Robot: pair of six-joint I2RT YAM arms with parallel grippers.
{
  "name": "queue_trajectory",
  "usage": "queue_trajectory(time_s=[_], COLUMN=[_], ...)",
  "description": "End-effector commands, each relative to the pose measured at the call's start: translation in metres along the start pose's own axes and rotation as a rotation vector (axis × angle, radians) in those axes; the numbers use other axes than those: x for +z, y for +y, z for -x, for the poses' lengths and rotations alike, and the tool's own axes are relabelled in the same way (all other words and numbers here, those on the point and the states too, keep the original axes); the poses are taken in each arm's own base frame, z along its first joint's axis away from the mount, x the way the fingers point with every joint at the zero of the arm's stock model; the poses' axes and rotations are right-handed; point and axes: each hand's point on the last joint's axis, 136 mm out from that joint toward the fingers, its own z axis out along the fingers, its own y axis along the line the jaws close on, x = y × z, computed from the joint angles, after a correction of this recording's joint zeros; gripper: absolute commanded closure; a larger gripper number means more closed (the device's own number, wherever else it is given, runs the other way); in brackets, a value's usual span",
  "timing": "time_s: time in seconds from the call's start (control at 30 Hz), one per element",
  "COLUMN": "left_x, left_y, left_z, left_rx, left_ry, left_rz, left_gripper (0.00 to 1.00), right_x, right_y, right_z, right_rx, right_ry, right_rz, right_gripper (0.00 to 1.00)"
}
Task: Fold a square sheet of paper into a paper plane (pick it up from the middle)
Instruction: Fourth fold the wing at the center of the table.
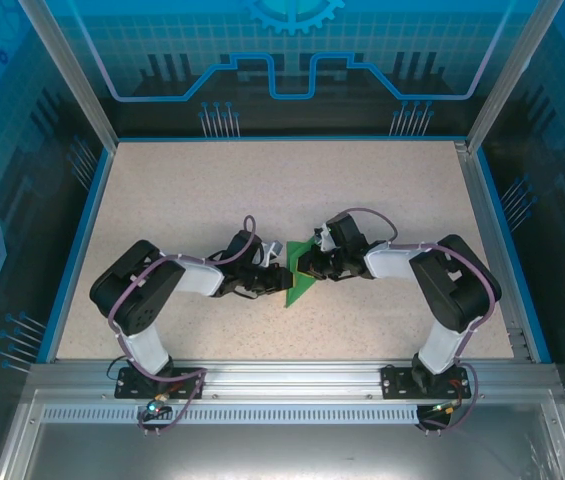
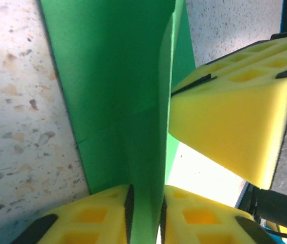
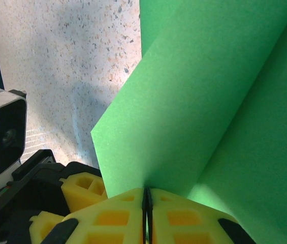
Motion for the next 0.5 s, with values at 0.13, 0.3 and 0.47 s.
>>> queue_trajectory(time_s=[0.13, 0.3, 0.47], left_x=[0.0001, -0.0008, -0.0019], left_y=[0.0037, 0.0029, 0.0071], left_z=[-0.0075, -0.0131, -0.014], left_rx=[-0.002, 0.019, 0.016], left_ry=[0.037, 0.053, 0.045], left_rz=[0.001, 0.023, 0.045], left_gripper=[0.7, 0.71, 0.79], right_x=[0.0028, 0.0032, 0.0036], right_y=[0.0089, 0.0088, 0.0059], right_z=[0.0037, 0.0039, 0.0023], right_rx=[-0.011, -0.011, -0.01], right_ry=[0.0, 0.001, 0.008], right_rz=[0.001, -0.002, -0.014], right_gripper=[0.89, 0.88, 0.88])
